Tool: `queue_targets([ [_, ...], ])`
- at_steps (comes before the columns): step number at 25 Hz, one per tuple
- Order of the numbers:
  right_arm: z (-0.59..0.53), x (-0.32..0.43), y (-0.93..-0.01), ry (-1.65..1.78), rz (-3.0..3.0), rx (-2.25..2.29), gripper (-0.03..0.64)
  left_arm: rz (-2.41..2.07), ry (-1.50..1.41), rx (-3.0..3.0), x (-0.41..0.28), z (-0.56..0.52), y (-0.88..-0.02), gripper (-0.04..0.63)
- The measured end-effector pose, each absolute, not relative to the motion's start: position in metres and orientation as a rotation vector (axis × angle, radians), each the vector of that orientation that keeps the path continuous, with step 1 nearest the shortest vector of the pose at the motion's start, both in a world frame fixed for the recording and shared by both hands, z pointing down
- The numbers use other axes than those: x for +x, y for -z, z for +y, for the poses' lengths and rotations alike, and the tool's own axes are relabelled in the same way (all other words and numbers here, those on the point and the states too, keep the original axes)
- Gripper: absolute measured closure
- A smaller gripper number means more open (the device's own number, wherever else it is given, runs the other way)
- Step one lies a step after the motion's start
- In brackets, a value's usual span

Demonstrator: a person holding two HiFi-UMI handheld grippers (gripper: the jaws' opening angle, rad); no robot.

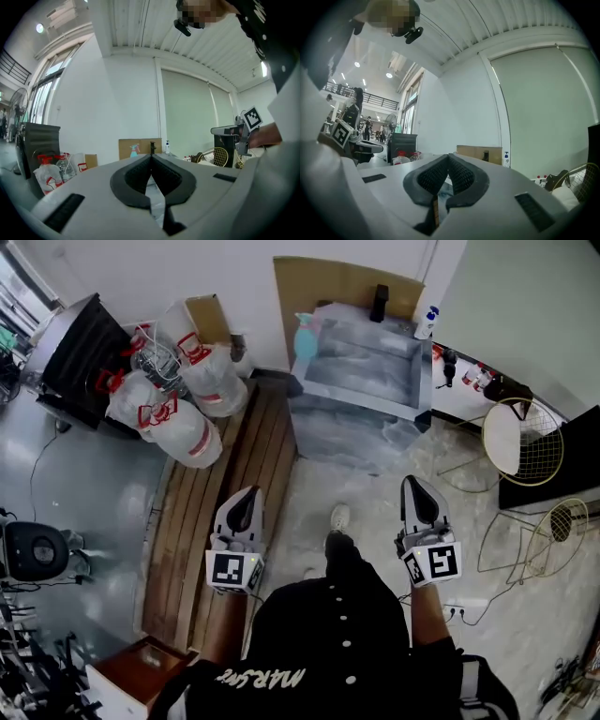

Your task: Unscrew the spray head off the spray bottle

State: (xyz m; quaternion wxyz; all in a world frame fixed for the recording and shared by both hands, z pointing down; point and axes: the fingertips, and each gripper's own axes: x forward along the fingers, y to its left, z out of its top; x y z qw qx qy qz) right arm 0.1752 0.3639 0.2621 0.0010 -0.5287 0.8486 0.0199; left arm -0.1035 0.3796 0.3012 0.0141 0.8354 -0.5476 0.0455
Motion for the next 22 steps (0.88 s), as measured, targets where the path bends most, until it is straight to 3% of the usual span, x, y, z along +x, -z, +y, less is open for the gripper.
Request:
queue_targets([
  [22,0.12,0.212,-0.247,-0.063,2.762,-1.471,0.606,-1.84,-0.157,2.528,-0.05,0.157,-0.278,0.571],
])
